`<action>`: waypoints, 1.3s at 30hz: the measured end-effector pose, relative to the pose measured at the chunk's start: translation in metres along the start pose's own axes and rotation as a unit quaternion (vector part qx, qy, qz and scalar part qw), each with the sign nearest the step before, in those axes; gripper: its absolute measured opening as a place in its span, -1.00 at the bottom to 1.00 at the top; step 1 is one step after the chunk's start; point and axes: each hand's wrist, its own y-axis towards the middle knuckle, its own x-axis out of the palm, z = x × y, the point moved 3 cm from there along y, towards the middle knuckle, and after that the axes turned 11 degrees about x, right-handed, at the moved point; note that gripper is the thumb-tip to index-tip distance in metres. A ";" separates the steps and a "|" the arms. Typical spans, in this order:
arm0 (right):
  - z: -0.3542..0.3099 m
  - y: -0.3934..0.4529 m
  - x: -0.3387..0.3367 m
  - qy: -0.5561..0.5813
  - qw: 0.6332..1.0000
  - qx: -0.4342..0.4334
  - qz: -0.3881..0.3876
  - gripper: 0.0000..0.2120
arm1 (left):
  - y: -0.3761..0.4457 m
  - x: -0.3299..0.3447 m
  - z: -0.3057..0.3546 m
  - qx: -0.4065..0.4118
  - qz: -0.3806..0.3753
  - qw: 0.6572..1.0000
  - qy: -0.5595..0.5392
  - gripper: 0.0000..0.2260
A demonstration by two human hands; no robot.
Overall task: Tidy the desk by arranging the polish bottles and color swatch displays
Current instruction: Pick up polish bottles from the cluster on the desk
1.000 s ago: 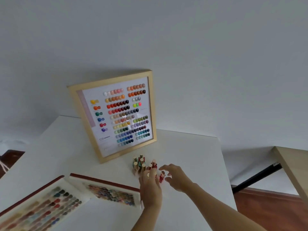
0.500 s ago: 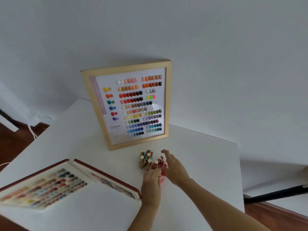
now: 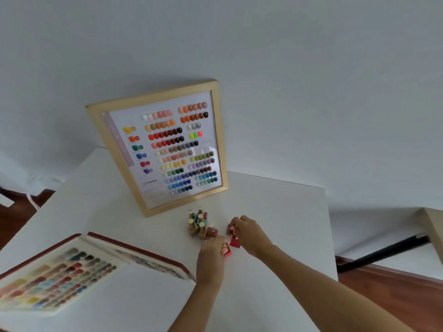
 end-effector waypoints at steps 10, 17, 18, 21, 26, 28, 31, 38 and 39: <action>0.082 -0.077 -0.038 0.008 0.992 0.109 0.063 -0.88 | 0.003 0.031 0.051 0.110 -0.101 0.989 0.000 -0.79; 0.132 -0.125 -0.056 -0.011 0.977 0.197 0.085 -0.81 | 0.010 0.069 0.103 0.209 -0.194 0.959 -0.002 -0.83; 0.137 -0.130 -0.057 -0.014 0.975 0.205 0.083 -0.80 | 0.010 0.074 0.110 0.220 -0.203 0.954 -0.001 -0.83; 0.149 -0.141 -0.056 -0.020 0.971 0.226 0.080 -0.76 | 0.008 0.087 0.128 0.246 -0.223 0.943 0.008 -0.87; 0.154 -0.149 -0.050 -0.013 0.968 0.239 0.077 -0.73 | 0.004 0.102 0.147 0.265 -0.252 0.930 0.017 -0.87; 0.154 -0.151 -0.048 0.000 0.968 0.236 0.083 -0.76 | 0.003 0.105 0.151 0.272 -0.252 0.928 0.024 -0.87; 0.153 -0.153 -0.047 0.010 0.969 0.225 0.099 -0.70 | 0.001 0.107 0.154 0.275 -0.243 0.930 0.018 -0.86; 0.152 -0.160 -0.043 0.020 0.973 0.211 0.092 -0.60 | -0.003 0.106 0.150 0.270 -0.217 0.938 -0.015 -0.83; 0.153 -0.162 -0.044 0.019 0.974 0.208 0.092 -0.60 | -0.003 0.105 0.149 0.264 -0.217 0.940 -0.020 -0.78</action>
